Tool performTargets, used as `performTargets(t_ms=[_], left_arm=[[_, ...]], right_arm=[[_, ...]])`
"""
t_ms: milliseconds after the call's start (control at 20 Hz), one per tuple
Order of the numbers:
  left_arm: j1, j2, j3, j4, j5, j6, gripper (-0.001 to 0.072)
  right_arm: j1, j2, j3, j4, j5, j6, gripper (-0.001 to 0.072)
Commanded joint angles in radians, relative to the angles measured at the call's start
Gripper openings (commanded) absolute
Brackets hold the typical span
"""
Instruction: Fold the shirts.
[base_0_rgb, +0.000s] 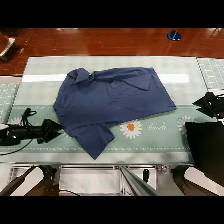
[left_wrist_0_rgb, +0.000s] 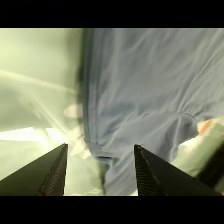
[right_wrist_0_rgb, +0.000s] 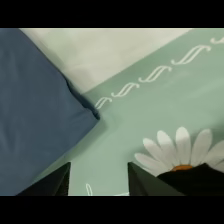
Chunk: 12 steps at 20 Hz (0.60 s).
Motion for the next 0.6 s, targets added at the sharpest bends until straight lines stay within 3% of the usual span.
performTargets(t_ms=[0,150,300,400,550], left_arm=[[-0.042,0.009,-0.111,-0.148,0.081,0.054,0.0504],[-0.138,0.009,-0.139,-0.192,0.213,0.053,0.0489],[-0.251,0.009,-0.138,-0.276,0.363,0.053,0.0324],[-0.295,0.009,-0.136,-0.318,0.422,0.056,0.0026],[-0.314,0.009,-0.108,-0.324,0.42,0.062,0.002]], right_arm=[[-0.007,0.018,-0.052,0.017,-0.009,-0.02,0.0419],[-0.006,0.018,-0.071,0.017,-0.021,-0.023,0.0419],[-0.006,0.017,-0.105,0.016,-0.051,-0.021,0.0419],[-0.006,0.013,-0.117,0.018,-0.068,-0.014,0.0419],[0.007,-0.045,-0.116,0.061,-0.072,-0.015,0.0418]])
